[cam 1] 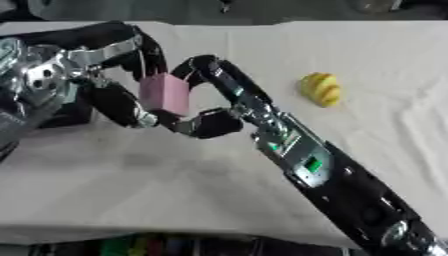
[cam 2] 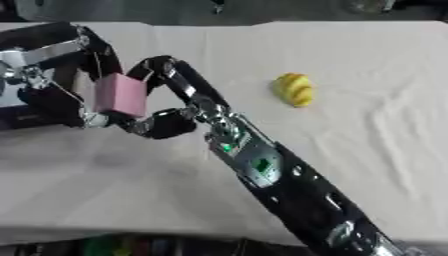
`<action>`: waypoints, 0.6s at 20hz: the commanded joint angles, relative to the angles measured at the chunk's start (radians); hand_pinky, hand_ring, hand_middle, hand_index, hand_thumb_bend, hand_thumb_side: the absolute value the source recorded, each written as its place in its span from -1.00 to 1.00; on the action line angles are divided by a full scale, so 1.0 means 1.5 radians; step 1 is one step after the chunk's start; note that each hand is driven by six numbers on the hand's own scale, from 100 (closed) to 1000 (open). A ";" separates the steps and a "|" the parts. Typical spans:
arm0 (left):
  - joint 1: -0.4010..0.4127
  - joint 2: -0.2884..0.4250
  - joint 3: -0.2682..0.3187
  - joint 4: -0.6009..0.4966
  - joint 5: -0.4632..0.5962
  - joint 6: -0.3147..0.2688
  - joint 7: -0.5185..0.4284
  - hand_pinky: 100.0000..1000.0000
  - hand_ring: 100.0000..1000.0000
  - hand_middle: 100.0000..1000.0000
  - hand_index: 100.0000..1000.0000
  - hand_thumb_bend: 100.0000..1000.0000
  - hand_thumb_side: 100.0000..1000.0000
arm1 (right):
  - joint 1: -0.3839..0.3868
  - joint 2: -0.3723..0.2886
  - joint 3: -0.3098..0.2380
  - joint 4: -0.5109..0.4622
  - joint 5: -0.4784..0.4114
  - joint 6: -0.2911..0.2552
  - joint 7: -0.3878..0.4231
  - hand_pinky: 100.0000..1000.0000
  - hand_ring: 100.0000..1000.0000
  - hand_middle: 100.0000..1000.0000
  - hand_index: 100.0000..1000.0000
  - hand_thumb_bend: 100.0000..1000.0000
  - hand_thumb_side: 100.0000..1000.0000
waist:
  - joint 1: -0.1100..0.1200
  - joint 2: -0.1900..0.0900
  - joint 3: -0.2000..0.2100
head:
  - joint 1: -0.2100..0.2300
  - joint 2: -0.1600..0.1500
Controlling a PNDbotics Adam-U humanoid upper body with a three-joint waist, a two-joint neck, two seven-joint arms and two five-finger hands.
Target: Pick up the objects with one hand, pass them to the other hand, and then place them into the box on the other side of the table.
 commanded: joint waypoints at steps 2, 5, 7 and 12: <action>-0.005 0.019 0.016 -0.001 -0.009 0.057 -0.062 0.36 0.07 -0.18 -0.08 -0.30 -1.00 | -0.015 0.002 0.001 -0.030 0.011 -0.011 0.015 0.49 0.15 0.19 0.21 0.23 -0.81 | 0.009 -0.001 -0.001 | 0.000 -0.008; -0.002 0.023 0.019 -0.001 -0.012 0.059 -0.061 0.34 0.06 -0.18 -0.07 -0.28 -1.00 | -0.015 0.002 0.001 -0.029 0.020 -0.012 0.024 0.50 0.19 0.24 0.26 0.26 -0.78 | 0.009 -0.001 -0.001 | 0.000 -0.008; 0.000 0.025 0.020 -0.001 -0.012 0.060 -0.061 0.34 0.06 -0.18 -0.07 -0.29 -1.00 | -0.014 0.002 0.000 -0.028 0.025 -0.010 0.027 0.51 0.20 0.26 0.28 0.26 -0.77 | 0.009 -0.001 -0.001 | 0.000 -0.009; 0.007 0.031 0.024 0.000 -0.016 0.057 -0.059 0.33 0.04 -0.22 -0.15 -0.28 -1.00 | -0.013 0.002 0.000 -0.027 0.029 -0.007 0.030 0.51 0.22 0.29 0.31 0.29 -0.73 | 0.009 0.000 -0.001 | 0.000 -0.012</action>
